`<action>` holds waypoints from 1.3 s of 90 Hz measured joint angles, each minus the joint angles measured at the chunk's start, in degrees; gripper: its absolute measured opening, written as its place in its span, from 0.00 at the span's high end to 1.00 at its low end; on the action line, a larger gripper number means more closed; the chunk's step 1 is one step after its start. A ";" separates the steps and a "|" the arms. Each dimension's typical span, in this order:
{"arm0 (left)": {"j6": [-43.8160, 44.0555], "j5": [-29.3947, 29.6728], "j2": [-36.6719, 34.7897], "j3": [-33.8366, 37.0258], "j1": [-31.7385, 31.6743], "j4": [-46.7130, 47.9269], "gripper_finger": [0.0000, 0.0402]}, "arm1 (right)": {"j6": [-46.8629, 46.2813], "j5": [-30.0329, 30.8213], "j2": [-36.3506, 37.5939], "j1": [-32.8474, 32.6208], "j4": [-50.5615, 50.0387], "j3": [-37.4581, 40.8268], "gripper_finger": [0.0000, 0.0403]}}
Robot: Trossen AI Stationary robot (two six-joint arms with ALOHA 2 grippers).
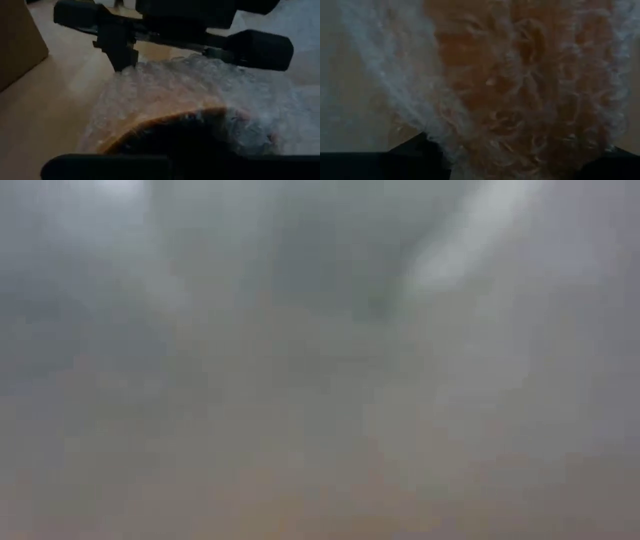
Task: Wrap mug
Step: Wrap the orange cup with the bubble wrap
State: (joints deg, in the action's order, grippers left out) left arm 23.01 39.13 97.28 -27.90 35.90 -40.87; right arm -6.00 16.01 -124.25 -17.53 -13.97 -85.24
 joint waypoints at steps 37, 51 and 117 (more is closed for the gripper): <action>7.60 -9.65 -9.90 -13.63 0.00 46.75 0.79 | -0.20 0.61 0.11 0.12 0.43 -0.15 0.43; 10.12 -12.45 -9.90 -26.65 0.23 73.72 0.80 | -0.22 0.74 0.20 0.16 0.48 -0.17 0.43; 14.93 -10.78 -10.39 -18.29 2.71 51.20 0.81 | 0.04 0.45 0.20 -0.01 -1.32 0.05 0.43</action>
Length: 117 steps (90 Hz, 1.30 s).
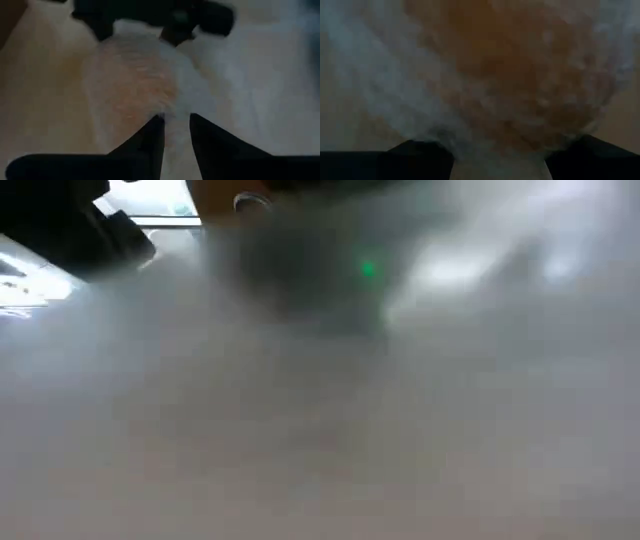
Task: Wrap mug
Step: Wrap the orange cup with the bubble wrap
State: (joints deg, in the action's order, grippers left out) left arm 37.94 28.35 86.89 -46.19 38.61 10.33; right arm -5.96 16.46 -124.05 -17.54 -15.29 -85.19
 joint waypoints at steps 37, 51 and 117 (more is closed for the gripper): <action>-2.28 4.32 3.91 8.91 -2.26 -15.82 0.81 | 0.34 0.86 -0.04 0.07 -0.10 -0.11 0.43; -11.11 8.56 7.32 8.94 -5.04 -23.88 0.81 | 1.44 2.74 1.10 -0.12 -4.25 -0.07 0.43; -30.12 -6.25 19.19 -5.26 -19.83 -30.63 0.79 | -12.60 11.59 4.63 -9.54 -34.96 1.31 0.43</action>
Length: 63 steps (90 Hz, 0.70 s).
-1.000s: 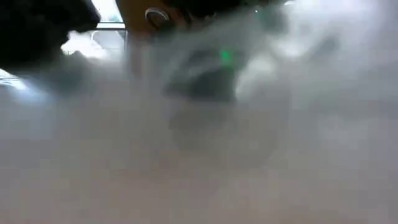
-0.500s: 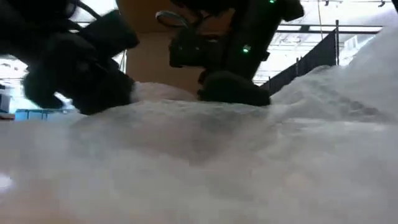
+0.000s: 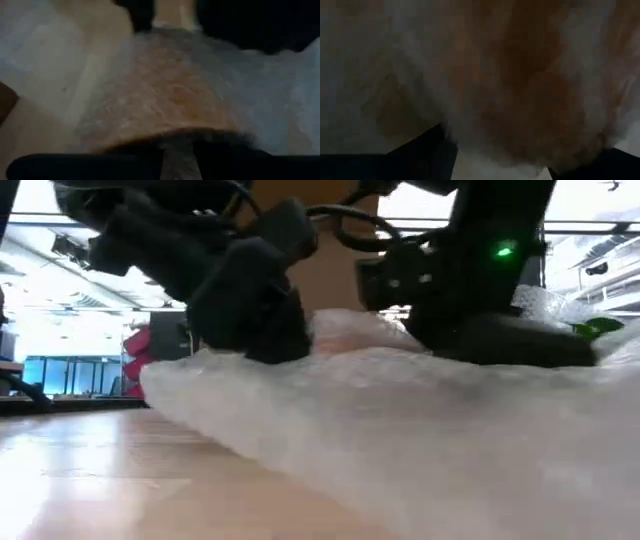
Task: Wrap mug
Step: Wrap the orange cup with the bubble wrap
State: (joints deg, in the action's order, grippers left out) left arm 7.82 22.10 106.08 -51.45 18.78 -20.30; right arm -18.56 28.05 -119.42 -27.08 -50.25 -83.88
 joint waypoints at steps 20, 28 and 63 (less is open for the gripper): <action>2.05 -0.22 -0.25 -1.93 -0.41 10.98 0.71 | 6.49 1.24 0.73 0.97 4.46 2.29 0.46; 3.03 0.35 -0.39 -2.00 -0.36 13.62 0.67 | 8.93 -0.59 1.13 2.75 8.75 4.23 0.47; 4.55 1.68 -4.13 -3.72 -0.50 28.92 0.64 | 10.45 -1.78 1.66 5.39 14.32 4.52 0.48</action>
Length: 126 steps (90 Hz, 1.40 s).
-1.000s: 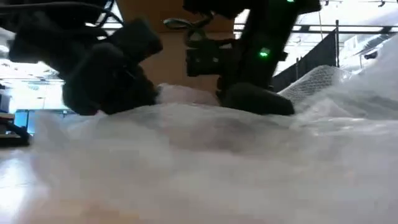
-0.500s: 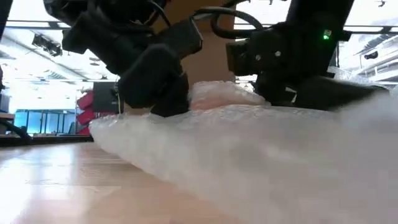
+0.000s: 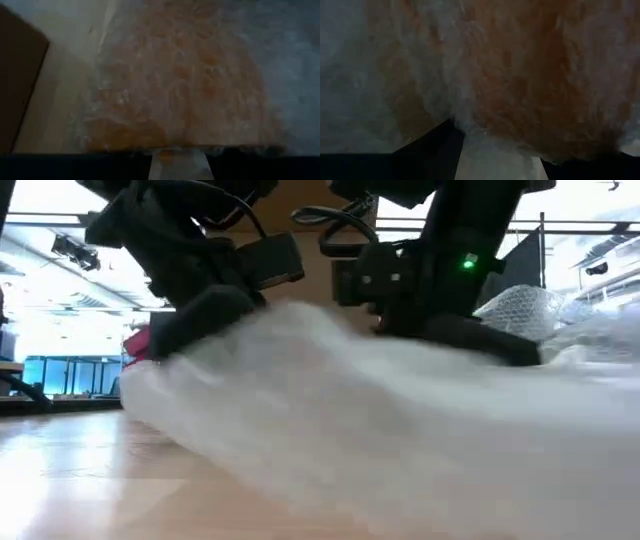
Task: Wrap mug
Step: Wrap the orange cup with the bubble wrap
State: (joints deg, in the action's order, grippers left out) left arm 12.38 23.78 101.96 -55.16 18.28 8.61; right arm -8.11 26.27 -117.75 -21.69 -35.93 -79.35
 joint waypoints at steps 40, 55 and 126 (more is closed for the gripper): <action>-1.75 -14.58 -1.33 -15.07 0.57 37.69 0.56 | 2.34 -1.26 0.02 1.63 3.56 0.00 0.49; 0.04 -13.98 -1.85 -17.93 1.58 47.94 0.56 | 2.63 -2.47 0.13 2.30 3.38 0.00 0.49; 10.29 4.27 -22.92 -8.24 2.87 44.31 0.56 | 4.33 -2.59 0.15 3.08 4.00 0.02 0.50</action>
State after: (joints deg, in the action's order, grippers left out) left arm 22.67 28.05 79.04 -63.40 21.14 52.93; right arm -3.78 23.68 -117.60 -18.61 -31.93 -79.33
